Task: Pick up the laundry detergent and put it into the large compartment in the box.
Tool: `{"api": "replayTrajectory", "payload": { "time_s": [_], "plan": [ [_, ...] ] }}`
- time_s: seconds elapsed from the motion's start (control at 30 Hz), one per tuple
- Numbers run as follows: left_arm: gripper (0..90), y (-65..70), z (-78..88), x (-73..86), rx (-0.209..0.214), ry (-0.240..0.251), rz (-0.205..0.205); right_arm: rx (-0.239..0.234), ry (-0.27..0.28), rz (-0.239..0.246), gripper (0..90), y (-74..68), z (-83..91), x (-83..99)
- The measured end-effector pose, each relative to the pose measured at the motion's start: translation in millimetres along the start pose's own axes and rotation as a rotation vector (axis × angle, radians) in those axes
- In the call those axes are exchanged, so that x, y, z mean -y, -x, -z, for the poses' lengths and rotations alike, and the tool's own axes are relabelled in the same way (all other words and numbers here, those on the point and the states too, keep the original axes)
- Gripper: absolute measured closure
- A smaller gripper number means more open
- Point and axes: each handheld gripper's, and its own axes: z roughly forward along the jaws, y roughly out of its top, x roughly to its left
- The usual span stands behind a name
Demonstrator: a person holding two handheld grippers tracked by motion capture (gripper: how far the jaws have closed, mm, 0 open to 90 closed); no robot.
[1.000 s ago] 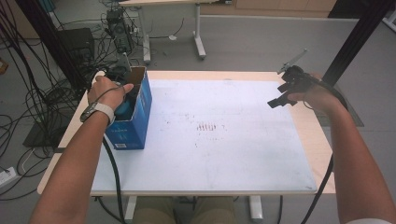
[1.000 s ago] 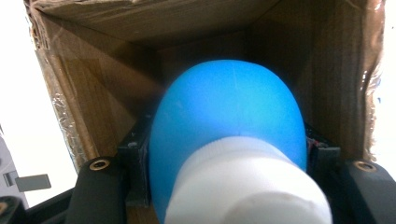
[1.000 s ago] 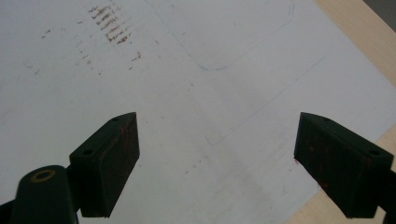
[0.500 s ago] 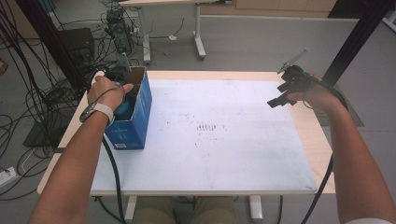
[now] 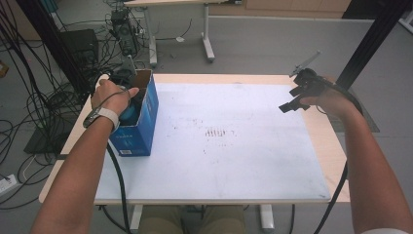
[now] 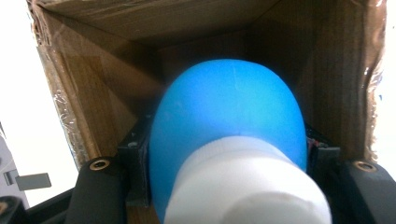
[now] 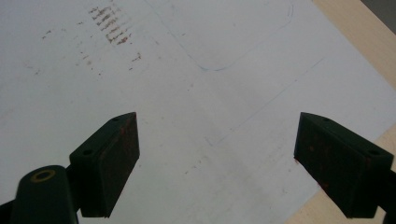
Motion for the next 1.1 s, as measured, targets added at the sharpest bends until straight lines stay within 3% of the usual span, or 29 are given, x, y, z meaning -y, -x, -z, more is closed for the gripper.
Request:
{"api": "replayTrajectory", "payload": {
  "time_s": [1.1],
  "plan": [
    [37.0, 1.8, 0.7, 1.3, -0.010, 0.001, -0.009, 0.003, 0.002, -0.001, 14.2, -1.4, 1.9, 1.1]
  ]
}}
